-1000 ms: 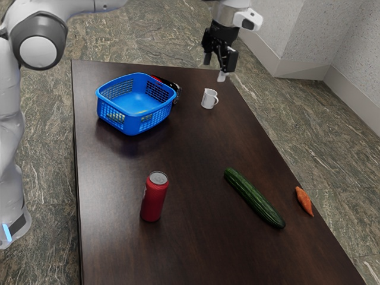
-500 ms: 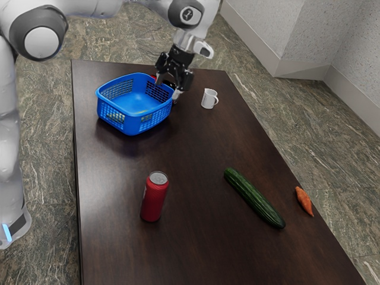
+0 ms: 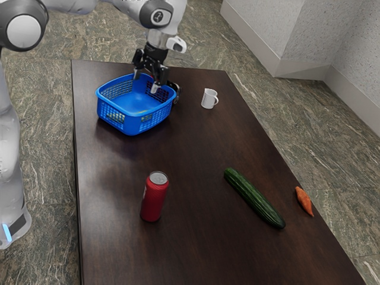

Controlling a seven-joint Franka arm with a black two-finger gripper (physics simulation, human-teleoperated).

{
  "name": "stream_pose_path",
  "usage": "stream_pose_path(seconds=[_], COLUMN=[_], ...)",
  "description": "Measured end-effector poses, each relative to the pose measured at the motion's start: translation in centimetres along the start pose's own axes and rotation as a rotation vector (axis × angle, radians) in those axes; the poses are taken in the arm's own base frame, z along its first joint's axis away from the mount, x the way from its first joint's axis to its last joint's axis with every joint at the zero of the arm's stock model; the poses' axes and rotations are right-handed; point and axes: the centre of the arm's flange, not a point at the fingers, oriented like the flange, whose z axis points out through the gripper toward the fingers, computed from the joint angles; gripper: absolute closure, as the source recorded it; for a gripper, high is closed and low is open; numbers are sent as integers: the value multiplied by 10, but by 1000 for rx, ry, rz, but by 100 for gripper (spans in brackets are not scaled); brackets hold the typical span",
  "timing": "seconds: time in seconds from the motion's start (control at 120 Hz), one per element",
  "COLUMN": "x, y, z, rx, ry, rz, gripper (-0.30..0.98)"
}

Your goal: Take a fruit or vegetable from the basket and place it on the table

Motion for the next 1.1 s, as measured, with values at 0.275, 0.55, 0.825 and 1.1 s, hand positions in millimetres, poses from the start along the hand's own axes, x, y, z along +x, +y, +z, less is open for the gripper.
stream_pose_path(seconds=[0.275,0.55,0.825,1.1], x=[3,9,9,8], y=[2,5,8,10], z=[28,51,74,86], rx=[-3,-4,-14,-20], ry=[-10,-25,-53,-58], rz=[15,19,23,25], gripper=[0,0,0,0])
